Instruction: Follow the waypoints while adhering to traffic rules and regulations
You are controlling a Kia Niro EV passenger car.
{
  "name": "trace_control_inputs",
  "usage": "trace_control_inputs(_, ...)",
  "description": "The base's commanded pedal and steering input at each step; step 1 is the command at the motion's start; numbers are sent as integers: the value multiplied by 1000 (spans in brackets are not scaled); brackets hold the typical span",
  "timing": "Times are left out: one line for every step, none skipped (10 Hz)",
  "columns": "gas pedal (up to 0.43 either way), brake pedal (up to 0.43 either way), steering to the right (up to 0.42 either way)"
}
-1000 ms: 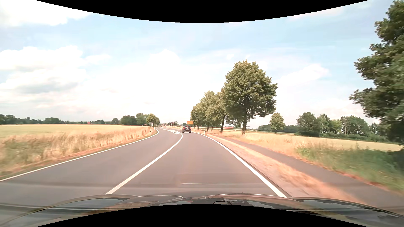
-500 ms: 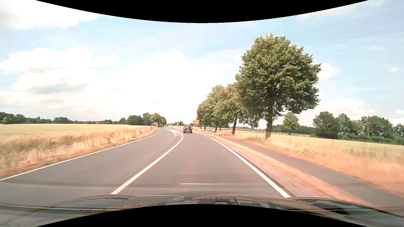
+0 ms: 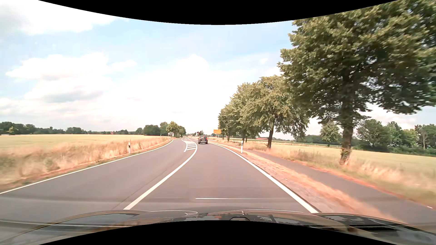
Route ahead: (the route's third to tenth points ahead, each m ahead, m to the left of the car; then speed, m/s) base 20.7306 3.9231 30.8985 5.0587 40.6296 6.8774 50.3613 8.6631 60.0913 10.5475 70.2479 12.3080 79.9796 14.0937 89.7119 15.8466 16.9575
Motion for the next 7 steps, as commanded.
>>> trace_control_inputs(110, 0, -19)
trace_control_inputs(110, 0, -19)
trace_control_inputs(110, 0, -19)
trace_control_inputs(110, 0, -20)
trace_control_inputs(110, 0, -23)
trace_control_inputs(110, 0, -24)
trace_control_inputs(110, 0, -24)
